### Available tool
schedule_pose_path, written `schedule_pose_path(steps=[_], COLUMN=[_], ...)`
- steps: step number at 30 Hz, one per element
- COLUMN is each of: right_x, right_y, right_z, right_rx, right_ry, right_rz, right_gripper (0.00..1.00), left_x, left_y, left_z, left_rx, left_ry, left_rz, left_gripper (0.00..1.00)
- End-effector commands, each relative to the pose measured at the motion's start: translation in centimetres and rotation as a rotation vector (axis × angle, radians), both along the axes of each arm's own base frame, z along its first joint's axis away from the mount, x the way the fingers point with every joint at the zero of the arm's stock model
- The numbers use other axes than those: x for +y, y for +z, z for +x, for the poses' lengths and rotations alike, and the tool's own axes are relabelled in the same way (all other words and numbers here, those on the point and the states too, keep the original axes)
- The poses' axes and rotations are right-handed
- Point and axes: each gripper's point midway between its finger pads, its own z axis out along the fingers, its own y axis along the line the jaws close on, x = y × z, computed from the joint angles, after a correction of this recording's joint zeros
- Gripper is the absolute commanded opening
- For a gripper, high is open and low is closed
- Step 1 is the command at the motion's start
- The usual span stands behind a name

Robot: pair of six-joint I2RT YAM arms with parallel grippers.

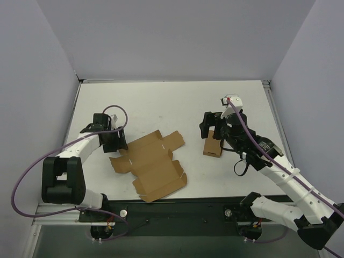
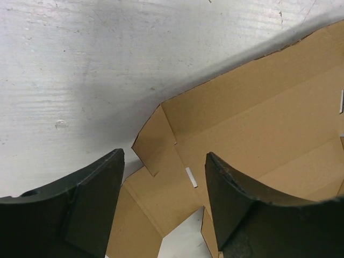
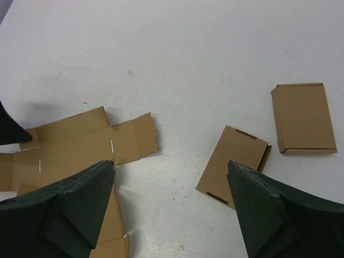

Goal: Fold the paper box

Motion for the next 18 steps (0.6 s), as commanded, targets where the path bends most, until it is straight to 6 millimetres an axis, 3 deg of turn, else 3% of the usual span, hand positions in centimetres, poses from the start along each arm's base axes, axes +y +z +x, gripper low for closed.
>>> schedule_pose_path(steps=[1,7,11,15,18], right_x=[-0.2,0.2,0.6,1.4,2.7], right_y=[1.5,1.6,0.9,0.2,-0.4], right_z=[0.0,-0.2,-0.3,-0.5,-1.0], right_rx=[-0.050,-0.048,-0.027,-0.002,0.033], right_ry=[-0.012,0.015,0.038,0.084,0.167], right_rz=[0.022,0.030,0.023,0.011,0.007], right_gripper=[0.89,0.90,0.90,0.90,0.90], left_x=[-0.4,-1.0,-2.3,-3.8,-5.9], left_y=[0.6,-0.3,-0.4,0.9,3.0], left_z=[1.5,2.2,2.2,2.3,2.3], left_rx=[-0.027,0.002,0.002,-0.057,-0.155], left_ry=[-0.026,-0.053,-0.104,-0.185,-0.292], left_rz=[-0.025,-0.041,-0.080,-0.072,-0.058], left_gripper=[0.67,0.51,0.31,0.04,0.00])
